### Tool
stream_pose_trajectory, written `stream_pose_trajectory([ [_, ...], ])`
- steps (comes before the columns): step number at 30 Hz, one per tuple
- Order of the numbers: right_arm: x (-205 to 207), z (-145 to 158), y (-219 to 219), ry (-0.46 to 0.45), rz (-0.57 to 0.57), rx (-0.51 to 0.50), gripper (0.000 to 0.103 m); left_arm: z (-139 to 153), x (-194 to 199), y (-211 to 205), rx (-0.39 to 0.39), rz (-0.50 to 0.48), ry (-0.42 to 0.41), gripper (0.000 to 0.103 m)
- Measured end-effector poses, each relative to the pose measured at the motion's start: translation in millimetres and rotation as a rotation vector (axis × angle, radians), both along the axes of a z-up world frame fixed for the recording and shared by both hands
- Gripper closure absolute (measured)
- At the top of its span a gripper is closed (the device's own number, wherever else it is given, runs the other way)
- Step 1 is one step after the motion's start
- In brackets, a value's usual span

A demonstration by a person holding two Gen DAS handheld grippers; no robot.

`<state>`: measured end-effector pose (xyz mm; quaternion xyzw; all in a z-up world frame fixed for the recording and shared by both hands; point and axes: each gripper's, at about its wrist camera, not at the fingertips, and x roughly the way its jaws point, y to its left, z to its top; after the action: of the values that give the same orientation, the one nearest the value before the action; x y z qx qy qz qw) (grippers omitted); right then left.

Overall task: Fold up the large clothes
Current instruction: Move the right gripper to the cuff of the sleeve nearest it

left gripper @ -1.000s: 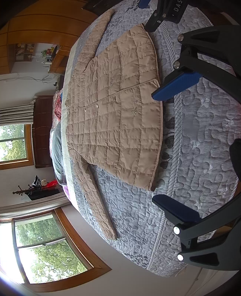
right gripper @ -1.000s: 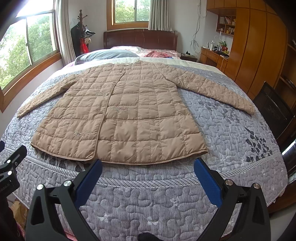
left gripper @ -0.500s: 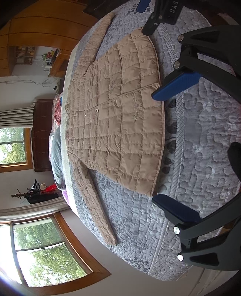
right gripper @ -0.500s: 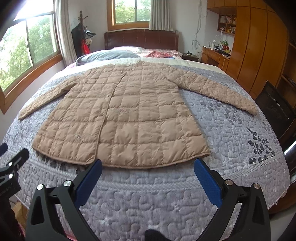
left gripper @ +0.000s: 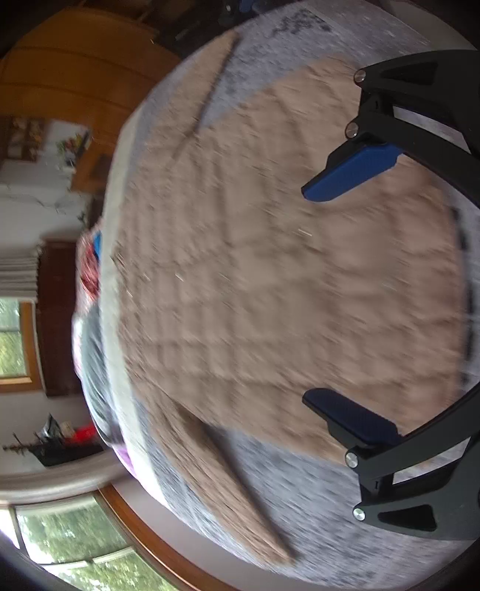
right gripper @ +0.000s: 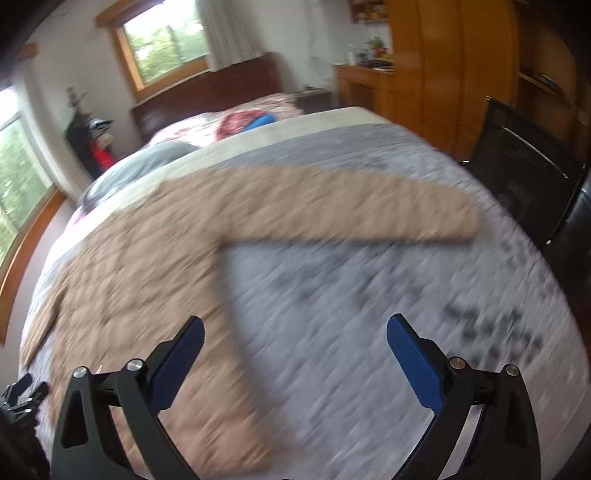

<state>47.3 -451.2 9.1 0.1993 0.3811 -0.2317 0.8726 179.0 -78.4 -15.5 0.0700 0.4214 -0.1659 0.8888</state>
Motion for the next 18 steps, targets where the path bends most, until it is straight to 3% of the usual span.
stream_pose_trajectory([
  [2,12,-1,-42,-0.008,-0.035,-0.021,0.004,1,27,-20,-0.031,-0.052,0.018,0.003],
  [4,21,-6,-86,-0.003,-0.09,-0.038,0.004,-2,64,-57,0.014,-0.08,0.042,0.003],
  [9,37,-38,-192,0.065,-0.187,0.056,0.004,-20,132,-133,0.015,-0.114,0.113,0.004],
  [11,37,-51,-225,0.063,-0.191,0.146,0.004,-27,148,-155,-0.002,-0.134,0.129,0.004],
  [18,39,-88,-275,0.121,-0.196,0.262,0.011,-58,186,-211,-0.014,-0.156,0.197,0.004],
])
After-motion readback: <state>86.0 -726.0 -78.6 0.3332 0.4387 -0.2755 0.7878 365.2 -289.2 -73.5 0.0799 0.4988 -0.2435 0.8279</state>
